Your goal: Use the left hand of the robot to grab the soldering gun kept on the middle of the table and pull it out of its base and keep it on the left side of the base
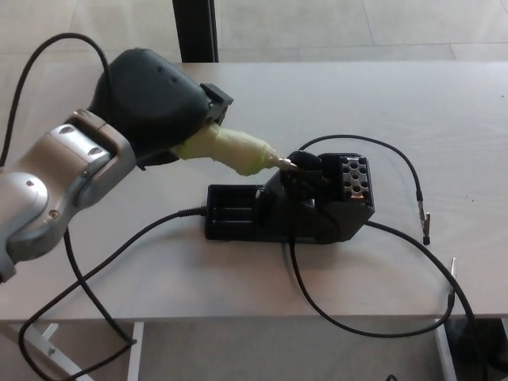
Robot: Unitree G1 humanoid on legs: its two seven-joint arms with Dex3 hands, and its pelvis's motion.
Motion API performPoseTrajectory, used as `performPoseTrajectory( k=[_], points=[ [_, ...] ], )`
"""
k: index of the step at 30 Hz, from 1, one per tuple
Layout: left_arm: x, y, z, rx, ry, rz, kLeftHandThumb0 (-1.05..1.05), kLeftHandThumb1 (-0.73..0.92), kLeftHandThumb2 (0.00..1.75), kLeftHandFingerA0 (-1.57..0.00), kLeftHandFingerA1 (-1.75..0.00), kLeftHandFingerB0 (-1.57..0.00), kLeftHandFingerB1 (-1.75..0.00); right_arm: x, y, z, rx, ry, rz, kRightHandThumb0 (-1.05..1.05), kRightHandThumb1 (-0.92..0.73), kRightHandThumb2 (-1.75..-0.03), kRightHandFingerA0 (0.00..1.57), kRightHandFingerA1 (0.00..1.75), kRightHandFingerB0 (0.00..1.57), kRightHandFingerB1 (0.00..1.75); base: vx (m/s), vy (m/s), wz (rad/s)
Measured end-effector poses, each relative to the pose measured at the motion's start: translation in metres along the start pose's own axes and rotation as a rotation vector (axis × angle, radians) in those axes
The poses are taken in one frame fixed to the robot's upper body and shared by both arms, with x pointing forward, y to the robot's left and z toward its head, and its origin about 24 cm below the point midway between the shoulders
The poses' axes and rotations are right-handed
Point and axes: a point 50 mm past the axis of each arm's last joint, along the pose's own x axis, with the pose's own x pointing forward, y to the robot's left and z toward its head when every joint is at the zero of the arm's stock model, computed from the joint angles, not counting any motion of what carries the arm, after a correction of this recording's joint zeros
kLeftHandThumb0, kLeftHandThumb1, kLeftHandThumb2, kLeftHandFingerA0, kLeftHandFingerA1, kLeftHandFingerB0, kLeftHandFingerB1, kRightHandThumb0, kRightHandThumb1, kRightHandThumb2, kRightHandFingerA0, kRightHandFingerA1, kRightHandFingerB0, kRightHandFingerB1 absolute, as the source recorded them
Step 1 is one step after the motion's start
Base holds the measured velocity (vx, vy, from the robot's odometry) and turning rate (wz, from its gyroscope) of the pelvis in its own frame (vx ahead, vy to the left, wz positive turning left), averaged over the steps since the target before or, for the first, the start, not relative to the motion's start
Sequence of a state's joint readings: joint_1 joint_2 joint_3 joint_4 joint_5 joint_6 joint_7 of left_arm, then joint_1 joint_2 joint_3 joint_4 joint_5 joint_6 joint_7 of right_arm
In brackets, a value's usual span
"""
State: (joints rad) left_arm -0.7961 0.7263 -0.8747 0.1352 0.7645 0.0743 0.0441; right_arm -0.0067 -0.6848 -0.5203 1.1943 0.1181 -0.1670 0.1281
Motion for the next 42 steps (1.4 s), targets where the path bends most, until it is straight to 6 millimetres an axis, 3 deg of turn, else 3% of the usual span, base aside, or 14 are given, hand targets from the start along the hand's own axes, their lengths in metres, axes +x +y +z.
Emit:
performPoseTrajectory(
  k=[13, 16, 17, 19, 20, 22, 26, 30, 33, 34, 37, 38, 41, 42],
  points=[
    [-0.038, 0.002, -0.05, 0.166, 0.022, 0.062, -0.34, 0.54, 0.68, -0.93, -1.52, -0.91, -1.03, 0.001, 0.0, 0.002, -0.005, -0.002, -0.01, -0.47, -0.62, -0.58, 0.82, 0.91, 0.42, 0.36, 0.0, 0.0, 0.0],
    [-0.058, -0.005, -0.06, 0.196, 0.025, 0.032, -0.26, 0.51, 0.68, -0.92, -1.54, -0.93, -0.96, 0.001, -0.003, 0.002, -0.011, -0.002, -0.018, -0.54, -0.47, -0.84, 0.77, 0.87, 0.34, 0.51, 0.0, 0.0, 0.0],
    [-0.063, -0.009, -0.062, 0.204, 0.024, 0.023, -0.25, 0.52, 0.69, -0.92, -1.52, -0.92, -0.91, 0.001, -0.004, 0.003, -0.013, -0.002, -0.022, -0.47, -0.6, -0.58, 0.83, 0.99, 0.42, 0.37, 0.0, 0.0, 0.0],
    [-0.075, -0.017, -0.065, 0.204, 0.021, 0.005, -0.25, 0.55, 0.78, -0.93, -1.41, -0.9, -0.76, 0.001, -0.005, 0.004, -0.014, -0.003, -0.026, -0.52, -0.46, -0.85, 0.8, 0.89, 0.34, 0.51, 0.0, 0.0, 0.0],
    [-0.08, -0.021, -0.064, 0.197, 0.019, -0.004, -0.25, 0.55, 0.78, -0.91, -1.48, -0.91, -0.76, 0.001, -0.005, 0.004, -0.015, -0.004, -0.028, -0.46, -0.62, -0.58, 0.74, 0.84, 0.42, 0.36, 0.0, 0.0, 0.0],
    [-0.091, -0.033, -0.059, 0.174, 0.007, -0.021, -0.24, 0.54, 0.81, -0.88, -1.59, -0.89, -0.85, 0.001, -0.007, 0.005, -0.021, -0.005, -0.033, -0.54, -0.47, -0.84, 0.76, 0.92, 0.35, 0.5, 0.0, 0.0, 0.0],
    [-0.106, -0.052, -0.045, 0.107, -0.017, -0.037, -0.22, 0.57, 0.8, -0.86, -1.56, -0.89, -0.85, 0.001, -0.008, 0.006, -0.033, -0.005, -0.041, -0.46, -0.61, -0.58, 0.77, 1.03, 0.42, 0.37, 0.0, 0.0, 0.0],
    [-0.116, -0.072, -0.02, -0.014, -0.044, -0.023, -0.23, 0.56, 0.77, -0.9, -1.6, -0.89, -0.79, 0.001, -0.009, 0.006, -0.037, -0.004, -0.048, -0.5, -0.46, -0.86, 0.81, 0.88, 0.33, 0.51, 0.0, 0.0, 0.0],
    [-0.115, -0.078, -0.001, -0.063, -0.073, -0.003, -0.29, 0.55, 0.85, -0.9, -1.55, -0.84, -0.7, 0.001, -0.008, 0.006, -0.04, -0.006, -0.049, -0.45, -0.62, -0.58, 0.8, 1.0, 0.42, 0.36, 0.0, 0.0, 0.0],
    [-0.113, -0.078, 0.003, -0.07, -0.081, 0.003, -0.28, 0.55, 0.82, -0.88, -1.55, -0.87, -0.79, 0.001, -0.009, 0.007, -0.04, -0.006, -0.049, -0.51, -0.46, -0.85, 0.75, 0.9, 0.34, 0.51, 0.0, 0.0, 0.0],
    [-0.109, -0.078, 0.012, -0.076, -0.097, 0.02, -0.27, 0.56, 0.76, -0.89, -1.58, -0.89, -0.83, 0.001, -0.008, 0.008, -0.042, -0.01, -0.049, -0.47, -0.62, -0.58, 0.81, 0.94, 0.43, 0.36, 0.0, 0.0, 0.0],
    [-0.107, -0.078, 0.013, -0.077, -0.096, 0.026, -0.3, 0.59, 0.76, -0.86, -1.55, -0.88, -0.77, 0.002, -0.008, 0.008, -0.041, -0.01, -0.05, -0.49, -0.45, -0.86, 0.76, 0.88, 0.34, 0.52, 0.0, 0.0, 0.0],
    [-0.104, -0.08, 0.015, -0.076, -0.095, 0.027, -0.29, 0.6, 0.75, -0.87, -1.56, -0.89, -0.8, 0.002, -0.007, 0.009, -0.039, -0.012, -0.051, -0.52, -0.46, -0.84, 0.78, 0.85, 0.36, 0.52, 0.0, 0.0, 0.0],
    [-0.104, -0.08, 0.016, -0.074, -0.094, 0.027, -0.24, 0.57, 0.79, -0.9, -1.58, -0.91, -0.88, 0.002, -0.007, 0.009, -0.038, -0.013, -0.051, -0.44, -0.61, -0.58, 0.84, 0.89, 0.43, 0.37, 0.0, 0.0, 0.0]
  ],
)
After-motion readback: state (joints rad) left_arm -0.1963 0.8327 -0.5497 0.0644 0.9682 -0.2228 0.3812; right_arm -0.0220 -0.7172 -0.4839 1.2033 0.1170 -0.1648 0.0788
